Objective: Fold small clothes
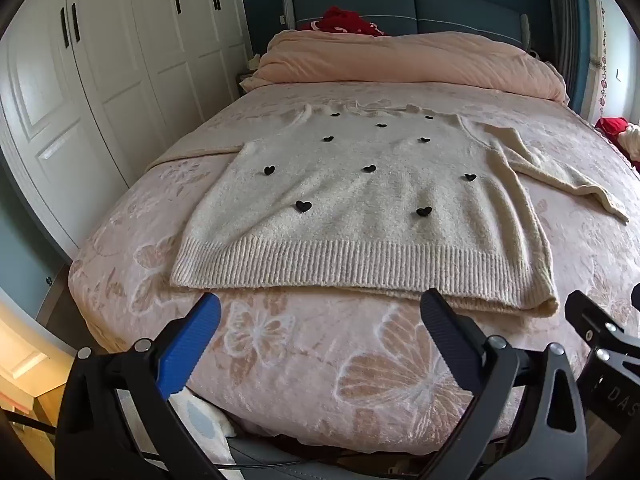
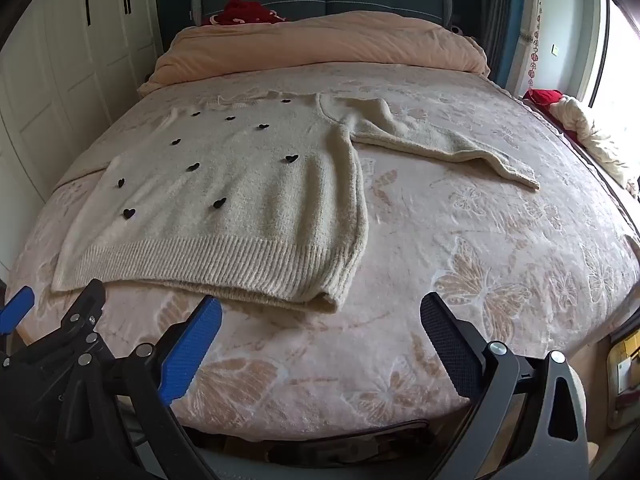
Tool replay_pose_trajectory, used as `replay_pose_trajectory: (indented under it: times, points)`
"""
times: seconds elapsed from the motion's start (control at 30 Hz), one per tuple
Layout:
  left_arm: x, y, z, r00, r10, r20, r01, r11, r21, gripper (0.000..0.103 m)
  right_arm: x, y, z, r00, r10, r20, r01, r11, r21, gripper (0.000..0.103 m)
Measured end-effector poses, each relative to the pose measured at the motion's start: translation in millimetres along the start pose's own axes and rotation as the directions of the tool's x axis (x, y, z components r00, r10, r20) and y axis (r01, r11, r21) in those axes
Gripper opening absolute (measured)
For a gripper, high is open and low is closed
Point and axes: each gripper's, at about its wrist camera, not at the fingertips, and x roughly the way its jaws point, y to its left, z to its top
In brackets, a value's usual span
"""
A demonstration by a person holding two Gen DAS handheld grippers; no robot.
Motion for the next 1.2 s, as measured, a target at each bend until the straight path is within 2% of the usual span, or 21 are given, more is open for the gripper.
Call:
replay_pose_trajectory:
  times: [0.37, 1.2]
  points:
    - [1, 0, 0, 1.0, 0.0, -0.011, 0.0, 1.0, 0.001, 0.098, -2, 10, 3, 1.0, 0.006, 0.016, -0.006, 1.0, -0.01, 0.098]
    - [3, -9, 2, 1.0, 0.011, -0.029, -0.01, 1.0, 0.016, 0.098, 0, -2, -1, 0.999, 0.041, 0.008, -0.041, 0.999, 0.016, 0.098]
